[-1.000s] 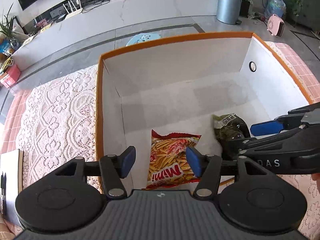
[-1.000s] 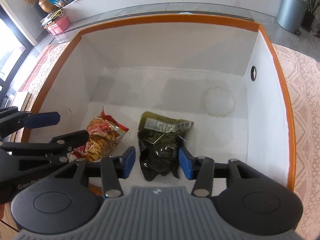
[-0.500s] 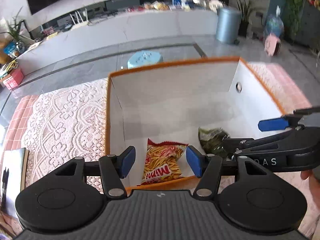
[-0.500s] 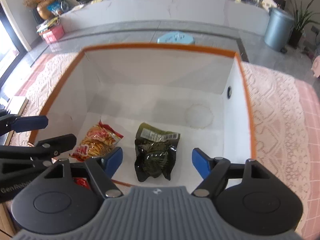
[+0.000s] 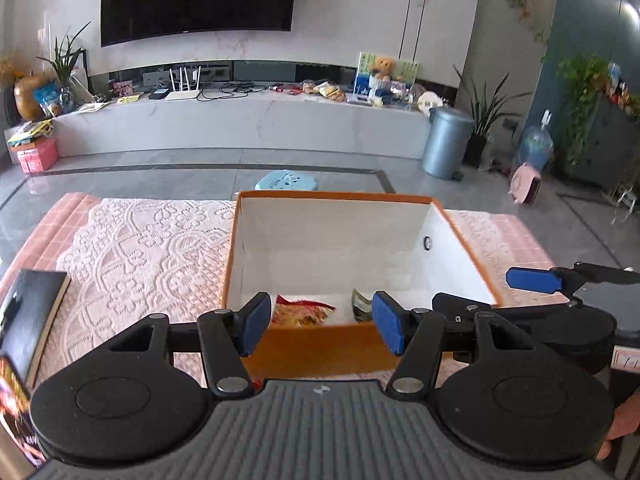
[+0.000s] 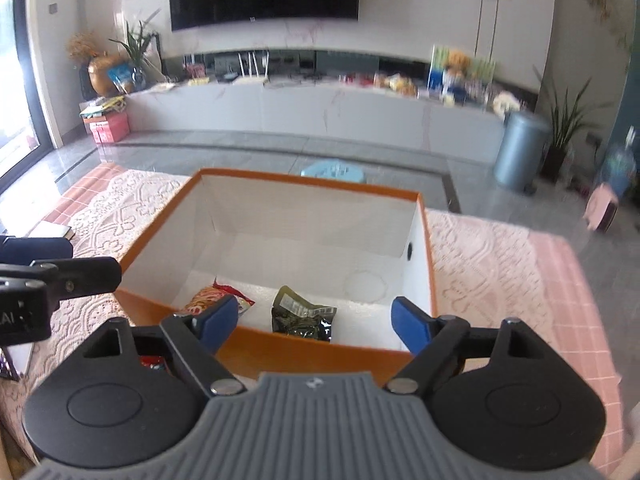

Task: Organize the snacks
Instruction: 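Move both tools back toward the remaining snack pile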

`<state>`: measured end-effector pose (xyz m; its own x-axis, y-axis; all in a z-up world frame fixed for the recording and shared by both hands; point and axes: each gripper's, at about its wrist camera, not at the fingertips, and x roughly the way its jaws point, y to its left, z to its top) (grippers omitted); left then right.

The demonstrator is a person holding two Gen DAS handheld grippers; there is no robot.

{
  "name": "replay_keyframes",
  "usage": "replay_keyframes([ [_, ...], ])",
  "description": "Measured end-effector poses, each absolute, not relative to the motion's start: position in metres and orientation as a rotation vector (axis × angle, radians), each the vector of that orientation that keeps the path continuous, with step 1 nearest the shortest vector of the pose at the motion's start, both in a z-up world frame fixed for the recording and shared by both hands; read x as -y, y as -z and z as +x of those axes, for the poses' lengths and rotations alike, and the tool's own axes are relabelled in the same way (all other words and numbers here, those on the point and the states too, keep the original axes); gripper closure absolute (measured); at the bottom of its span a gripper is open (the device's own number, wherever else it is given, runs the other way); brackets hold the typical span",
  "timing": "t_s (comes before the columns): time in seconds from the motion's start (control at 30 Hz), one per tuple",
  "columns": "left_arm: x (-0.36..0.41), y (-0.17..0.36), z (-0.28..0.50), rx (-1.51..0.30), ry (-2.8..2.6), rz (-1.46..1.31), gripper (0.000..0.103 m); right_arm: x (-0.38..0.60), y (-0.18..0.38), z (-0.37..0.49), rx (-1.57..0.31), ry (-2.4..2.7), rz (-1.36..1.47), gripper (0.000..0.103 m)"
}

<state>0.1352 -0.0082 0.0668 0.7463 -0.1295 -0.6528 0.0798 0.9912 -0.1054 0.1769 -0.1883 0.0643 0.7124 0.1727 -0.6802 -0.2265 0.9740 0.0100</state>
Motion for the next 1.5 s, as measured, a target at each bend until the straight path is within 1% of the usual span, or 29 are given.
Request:
replay_keyframes([
  [0.17, 0.007, -0.070, 0.111, -0.724, 0.125, -0.095, 0.034, 0.193, -0.073, 0.135, -0.690, -0.217, -0.073, 0.021],
  [0.33, 0.006, -0.067, 0.087, -0.718, 0.133, -0.111, 0.034, 0.195, -0.070, 0.093, -0.667, -0.216, -0.054, 0.021],
  [0.5, 0.000, -0.057, 0.063, -0.723, 0.177, -0.140, 0.034, 0.196, -0.059, 0.059, -0.660, -0.214, -0.026, 0.021],
  [0.63, -0.006, -0.045, 0.051, -0.776, 0.219, -0.191, 0.034, 0.195, -0.048, 0.038, -0.658, -0.197, -0.018, 0.021],
  [0.77, -0.009, -0.033, 0.045, -0.822, 0.218, -0.185, 0.031, 0.198, -0.031, 0.020, -0.689, -0.200, 0.008, 0.021],
  [0.9, -0.022, -0.019, 0.041, -0.856, 0.236, -0.249, 0.031, 0.199, -0.022, 0.011, -0.700, -0.200, -0.011, 0.021],
  [1.03, -0.035, -0.010, 0.039, -0.843, 0.246, -0.300, 0.031, 0.202, -0.012, 0.004, -0.698, -0.190, -0.020, 0.021],
  [1.33, -0.047, 0.007, 0.051, -0.884, 0.153, -0.204, 0.031, 0.207, -0.001, 0.010, -0.712, -0.162, -0.011, 0.021],
  [1.5, -0.057, 0.022, 0.061, -0.906, 0.118, -0.194, 0.031, 0.205, 0.009, 0.016, -0.735, -0.185, -0.020, 0.020],
])
